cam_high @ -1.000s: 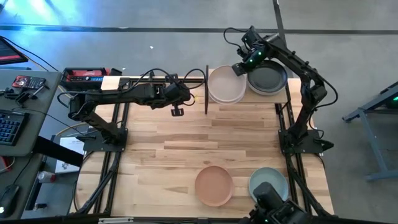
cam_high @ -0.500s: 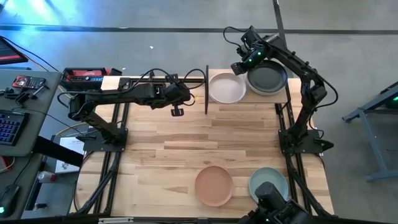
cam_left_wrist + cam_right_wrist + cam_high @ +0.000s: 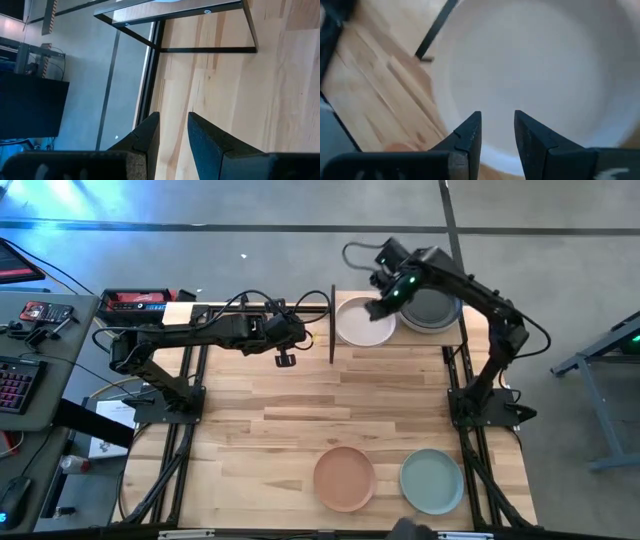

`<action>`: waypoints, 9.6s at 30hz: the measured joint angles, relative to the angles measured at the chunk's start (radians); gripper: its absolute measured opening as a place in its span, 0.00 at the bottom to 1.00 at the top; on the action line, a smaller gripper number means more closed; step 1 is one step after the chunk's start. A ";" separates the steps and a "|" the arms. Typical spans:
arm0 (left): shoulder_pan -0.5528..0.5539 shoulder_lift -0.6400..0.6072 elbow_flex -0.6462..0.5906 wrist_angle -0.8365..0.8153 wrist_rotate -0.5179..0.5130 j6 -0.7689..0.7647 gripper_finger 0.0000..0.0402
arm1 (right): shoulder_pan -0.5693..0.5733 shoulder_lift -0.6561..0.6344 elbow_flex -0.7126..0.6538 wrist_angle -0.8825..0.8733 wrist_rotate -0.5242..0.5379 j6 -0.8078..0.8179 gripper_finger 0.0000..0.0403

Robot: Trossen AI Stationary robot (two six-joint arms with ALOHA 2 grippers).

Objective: Place and stack plates onto a shelf
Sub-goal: Stack the gray plate on top of the white plate on the shelf, then stack the blue plate on top of the gray plate on the shelf

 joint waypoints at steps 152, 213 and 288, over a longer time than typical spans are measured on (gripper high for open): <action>-0.077 0.000 -0.001 -0.326 0.394 -0.498 0.22 | 1.498 0.482 0.038 -0.147 0.305 1.928 0.23; -0.077 0.000 -0.001 -0.327 0.394 -0.495 0.22 | 1.527 0.422 -0.026 -0.134 0.341 2.024 0.00; -0.027 0.000 -0.001 -0.285 0.393 -0.655 0.22 | 0.458 -0.093 -0.027 0.078 0.750 -0.490 0.00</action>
